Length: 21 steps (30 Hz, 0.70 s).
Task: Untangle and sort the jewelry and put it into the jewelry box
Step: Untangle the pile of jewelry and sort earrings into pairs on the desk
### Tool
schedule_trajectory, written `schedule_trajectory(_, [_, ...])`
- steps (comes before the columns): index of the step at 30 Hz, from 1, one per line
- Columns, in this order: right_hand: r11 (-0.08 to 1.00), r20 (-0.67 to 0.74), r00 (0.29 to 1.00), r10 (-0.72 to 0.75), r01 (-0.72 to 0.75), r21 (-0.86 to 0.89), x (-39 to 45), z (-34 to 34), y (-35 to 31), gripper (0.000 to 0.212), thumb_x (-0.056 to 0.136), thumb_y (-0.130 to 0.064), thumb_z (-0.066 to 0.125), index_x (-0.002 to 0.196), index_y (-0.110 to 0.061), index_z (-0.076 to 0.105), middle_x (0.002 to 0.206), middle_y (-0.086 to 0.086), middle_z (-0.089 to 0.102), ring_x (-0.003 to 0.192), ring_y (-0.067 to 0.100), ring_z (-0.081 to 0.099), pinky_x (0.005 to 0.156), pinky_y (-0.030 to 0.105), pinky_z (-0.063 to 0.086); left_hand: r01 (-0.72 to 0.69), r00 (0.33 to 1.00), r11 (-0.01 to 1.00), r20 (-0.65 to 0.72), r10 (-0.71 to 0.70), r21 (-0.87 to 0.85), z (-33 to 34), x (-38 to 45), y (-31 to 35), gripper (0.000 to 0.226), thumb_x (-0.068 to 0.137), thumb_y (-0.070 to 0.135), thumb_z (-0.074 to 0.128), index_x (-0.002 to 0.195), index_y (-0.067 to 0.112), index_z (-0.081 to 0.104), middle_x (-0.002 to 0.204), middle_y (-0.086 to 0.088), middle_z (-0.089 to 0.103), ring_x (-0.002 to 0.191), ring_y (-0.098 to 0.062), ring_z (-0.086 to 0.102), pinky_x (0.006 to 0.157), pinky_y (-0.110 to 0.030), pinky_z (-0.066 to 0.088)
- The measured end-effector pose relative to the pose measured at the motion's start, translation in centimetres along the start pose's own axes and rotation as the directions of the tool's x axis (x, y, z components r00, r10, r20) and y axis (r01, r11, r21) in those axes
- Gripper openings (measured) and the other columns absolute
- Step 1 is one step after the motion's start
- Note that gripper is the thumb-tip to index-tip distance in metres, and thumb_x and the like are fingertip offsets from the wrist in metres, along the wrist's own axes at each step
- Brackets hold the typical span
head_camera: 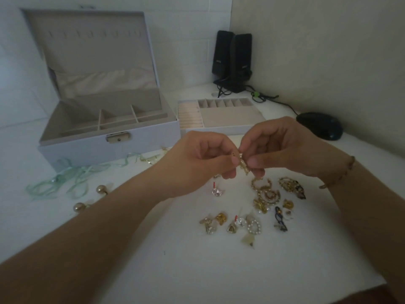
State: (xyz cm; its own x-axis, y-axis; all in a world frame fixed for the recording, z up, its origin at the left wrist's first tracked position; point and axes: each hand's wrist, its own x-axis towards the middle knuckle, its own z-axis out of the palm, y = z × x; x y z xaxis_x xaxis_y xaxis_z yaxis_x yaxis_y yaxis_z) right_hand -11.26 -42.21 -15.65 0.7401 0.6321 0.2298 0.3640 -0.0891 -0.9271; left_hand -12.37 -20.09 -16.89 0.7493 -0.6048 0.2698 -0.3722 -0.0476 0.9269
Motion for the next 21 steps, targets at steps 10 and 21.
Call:
schedule_trajectory(10, [0.973,-0.036,0.991,-0.126,0.131,0.192,0.1,-1.2,0.4,0.007,0.078,-0.014,0.073,0.082,-0.011,0.068,0.075,0.013,0.064,0.057,0.026,0.060,0.057,0.033,0.052,0.044,0.999,0.996,-0.021,-0.043,0.082,-0.7,0.0,-0.3,0.023,0.074,0.037,0.067,0.080,0.015,0.069,0.067,-0.006,0.066,0.065,-0.023,0.058,0.065,-0.049,0.048])
schedule_trajectory(21, [0.952,-0.060,0.992,-0.110,0.122,0.282,0.1,-1.0,0.3,0.011,0.078,-0.016,0.074,0.086,-0.010,0.068,0.078,0.011,0.066,0.065,0.026,0.068,0.061,0.033,0.057,0.037,0.999,0.943,0.011,-0.043,0.330,-0.4,-0.3,0.2,0.007,0.087,0.015,0.070,0.082,0.019,0.071,0.067,0.011,0.065,0.063,-0.004,0.057,0.067,-0.033,0.051])
